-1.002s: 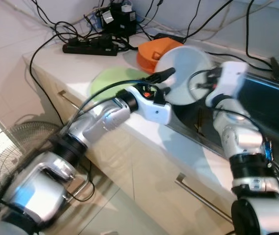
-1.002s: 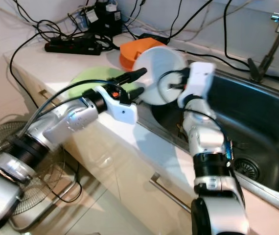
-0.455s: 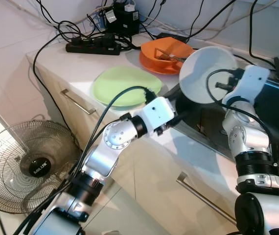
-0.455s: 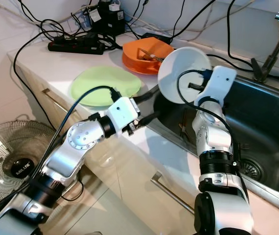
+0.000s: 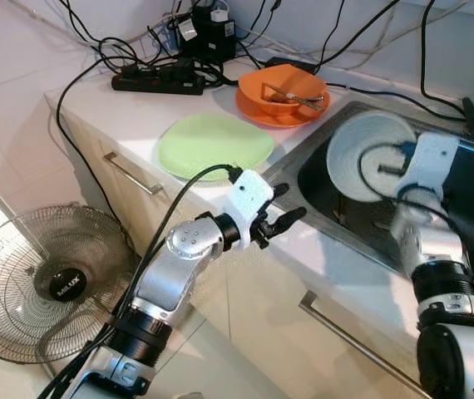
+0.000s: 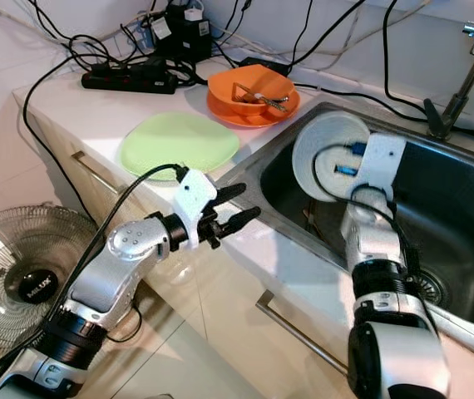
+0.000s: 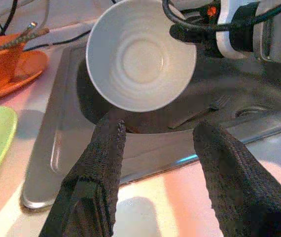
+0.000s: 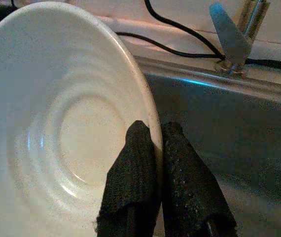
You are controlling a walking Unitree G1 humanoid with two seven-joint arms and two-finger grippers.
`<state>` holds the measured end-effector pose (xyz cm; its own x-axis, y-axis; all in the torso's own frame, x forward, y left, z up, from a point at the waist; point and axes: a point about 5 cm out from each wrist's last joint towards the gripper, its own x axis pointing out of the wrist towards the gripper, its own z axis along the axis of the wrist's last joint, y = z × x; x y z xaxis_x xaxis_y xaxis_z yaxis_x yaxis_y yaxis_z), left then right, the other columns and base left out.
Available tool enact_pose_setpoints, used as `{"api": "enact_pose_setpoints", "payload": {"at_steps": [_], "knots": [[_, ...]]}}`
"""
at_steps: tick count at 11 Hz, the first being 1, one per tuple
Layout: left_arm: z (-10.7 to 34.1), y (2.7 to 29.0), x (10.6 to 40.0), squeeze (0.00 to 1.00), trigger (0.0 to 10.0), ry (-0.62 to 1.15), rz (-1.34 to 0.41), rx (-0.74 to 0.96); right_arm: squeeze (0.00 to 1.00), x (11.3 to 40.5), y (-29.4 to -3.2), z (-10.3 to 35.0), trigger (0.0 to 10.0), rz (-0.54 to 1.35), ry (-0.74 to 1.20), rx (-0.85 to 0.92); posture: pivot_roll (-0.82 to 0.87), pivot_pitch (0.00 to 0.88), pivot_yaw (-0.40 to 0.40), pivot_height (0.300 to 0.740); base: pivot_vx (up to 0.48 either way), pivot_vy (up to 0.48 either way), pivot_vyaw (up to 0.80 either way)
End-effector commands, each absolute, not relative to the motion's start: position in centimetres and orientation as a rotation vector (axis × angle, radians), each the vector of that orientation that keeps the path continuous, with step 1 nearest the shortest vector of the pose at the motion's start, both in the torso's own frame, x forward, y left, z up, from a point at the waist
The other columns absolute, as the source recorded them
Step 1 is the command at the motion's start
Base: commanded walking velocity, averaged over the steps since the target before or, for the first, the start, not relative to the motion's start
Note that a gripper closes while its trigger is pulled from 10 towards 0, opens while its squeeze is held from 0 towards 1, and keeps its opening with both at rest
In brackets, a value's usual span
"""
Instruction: Kitchen organization
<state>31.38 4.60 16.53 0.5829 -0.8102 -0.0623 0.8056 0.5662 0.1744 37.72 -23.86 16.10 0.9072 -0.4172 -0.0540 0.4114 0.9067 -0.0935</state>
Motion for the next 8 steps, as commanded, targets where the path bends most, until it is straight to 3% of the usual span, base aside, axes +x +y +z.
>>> {"api": "enact_pose_setpoints", "payload": {"at_steps": [1,8], "knots": [[16.5,4.9,31.2,0.00,10.0,-0.012,-0.954,0.174,0.00,38.4,-23.7,17.8,10.0,-0.426,0.009,-0.101,0.19,0.000,0.016,0.740,0.000,0.000,0.00],[16.8,5.3,30.4,0.00,10.0,0.071,-0.975,0.140,0.00,38.3,-22.8,14.0,10.0,-0.351,0.174,-0.145,0.20,0.000,0.018,0.740,0.000,0.000,0.00]]}}
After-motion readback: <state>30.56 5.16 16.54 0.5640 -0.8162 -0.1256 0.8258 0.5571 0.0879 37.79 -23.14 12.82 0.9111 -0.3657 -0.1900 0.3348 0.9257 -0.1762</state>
